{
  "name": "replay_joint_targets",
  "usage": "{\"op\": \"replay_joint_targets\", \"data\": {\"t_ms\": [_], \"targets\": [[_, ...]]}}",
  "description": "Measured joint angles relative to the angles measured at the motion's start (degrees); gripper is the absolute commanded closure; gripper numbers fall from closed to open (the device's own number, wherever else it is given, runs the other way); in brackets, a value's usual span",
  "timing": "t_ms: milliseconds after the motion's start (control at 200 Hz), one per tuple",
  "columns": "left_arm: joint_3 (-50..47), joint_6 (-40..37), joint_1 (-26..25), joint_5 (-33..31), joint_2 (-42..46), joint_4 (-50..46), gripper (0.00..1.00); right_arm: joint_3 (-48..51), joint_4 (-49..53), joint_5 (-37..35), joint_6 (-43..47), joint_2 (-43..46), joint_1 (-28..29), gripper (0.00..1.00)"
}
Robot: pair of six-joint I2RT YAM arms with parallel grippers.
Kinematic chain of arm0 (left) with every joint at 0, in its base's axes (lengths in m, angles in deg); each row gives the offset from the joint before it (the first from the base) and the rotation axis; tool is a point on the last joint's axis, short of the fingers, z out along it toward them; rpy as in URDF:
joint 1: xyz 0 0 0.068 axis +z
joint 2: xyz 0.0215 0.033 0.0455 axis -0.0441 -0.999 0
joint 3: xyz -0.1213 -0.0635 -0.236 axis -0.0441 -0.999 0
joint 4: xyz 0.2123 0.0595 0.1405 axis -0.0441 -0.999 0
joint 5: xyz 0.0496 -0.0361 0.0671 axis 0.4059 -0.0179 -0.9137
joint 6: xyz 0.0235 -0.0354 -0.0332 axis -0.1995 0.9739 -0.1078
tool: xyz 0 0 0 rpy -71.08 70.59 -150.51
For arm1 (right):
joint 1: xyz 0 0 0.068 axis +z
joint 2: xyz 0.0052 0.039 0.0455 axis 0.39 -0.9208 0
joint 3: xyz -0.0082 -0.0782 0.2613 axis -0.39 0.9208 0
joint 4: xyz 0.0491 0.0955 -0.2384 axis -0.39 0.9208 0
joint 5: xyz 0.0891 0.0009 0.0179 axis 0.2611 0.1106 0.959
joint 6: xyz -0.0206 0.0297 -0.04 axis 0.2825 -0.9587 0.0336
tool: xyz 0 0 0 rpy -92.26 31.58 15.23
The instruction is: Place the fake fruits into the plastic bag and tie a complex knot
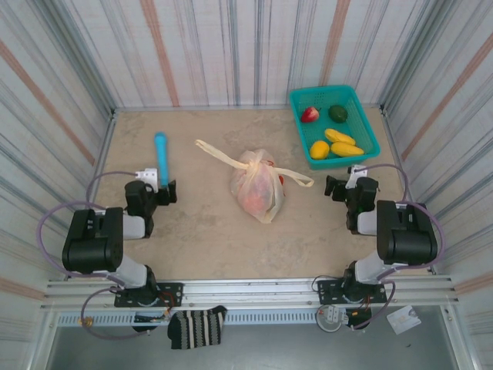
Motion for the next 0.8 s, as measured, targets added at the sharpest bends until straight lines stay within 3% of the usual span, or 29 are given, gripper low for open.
{"op": "replay_joint_targets", "data": {"t_ms": [135, 797], "targets": [[4.52, -1.27, -2.91, -1.05, -0.02, -0.7, 0.01, -3.32, 0.15, 0.15, 1.05, 0.0, 0.52, 0.01], [4.59, -2.27, -3.8, -4.31, -0.04, -3.3, 0.01, -3.48, 1.81, -7.56, 1.22, 0.0, 3.13, 0.01]]}}
